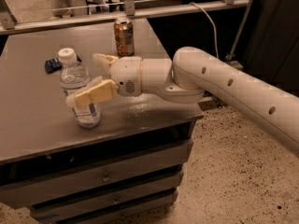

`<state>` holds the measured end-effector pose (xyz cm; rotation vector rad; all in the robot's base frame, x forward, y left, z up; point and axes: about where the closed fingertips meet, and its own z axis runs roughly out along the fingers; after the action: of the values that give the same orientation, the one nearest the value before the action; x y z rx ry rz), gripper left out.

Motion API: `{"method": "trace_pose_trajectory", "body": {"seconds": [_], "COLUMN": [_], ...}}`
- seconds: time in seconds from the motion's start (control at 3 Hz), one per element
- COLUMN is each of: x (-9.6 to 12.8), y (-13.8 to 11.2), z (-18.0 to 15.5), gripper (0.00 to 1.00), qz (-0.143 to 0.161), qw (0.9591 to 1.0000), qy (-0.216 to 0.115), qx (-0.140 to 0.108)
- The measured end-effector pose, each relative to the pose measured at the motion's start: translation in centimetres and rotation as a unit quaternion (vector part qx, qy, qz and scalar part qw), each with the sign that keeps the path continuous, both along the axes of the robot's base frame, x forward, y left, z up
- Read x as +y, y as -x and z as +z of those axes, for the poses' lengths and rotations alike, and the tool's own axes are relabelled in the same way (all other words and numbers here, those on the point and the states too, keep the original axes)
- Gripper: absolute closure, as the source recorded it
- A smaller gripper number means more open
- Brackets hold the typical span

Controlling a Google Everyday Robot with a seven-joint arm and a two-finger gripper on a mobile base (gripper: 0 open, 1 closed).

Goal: Move blue plastic bottle near orange can

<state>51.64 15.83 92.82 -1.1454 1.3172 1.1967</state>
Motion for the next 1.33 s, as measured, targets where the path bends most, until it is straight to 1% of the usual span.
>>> {"method": "trace_pose_trajectory", "body": {"seconds": [0.33,0.67,1.33], "x": [1.04,1.62,2.01], "y": [0.61,1.09,1.36], "z": [-0.32,-0.34,-0.21], "gripper": [0.0,0.18,0.64], "qz": [0.009,0.008,0.012], "qw": [0.9999,0.9999,0.9999], "qy": [0.001,0.008,0.008], "qx": [0.007,-0.004,-0.005]}}
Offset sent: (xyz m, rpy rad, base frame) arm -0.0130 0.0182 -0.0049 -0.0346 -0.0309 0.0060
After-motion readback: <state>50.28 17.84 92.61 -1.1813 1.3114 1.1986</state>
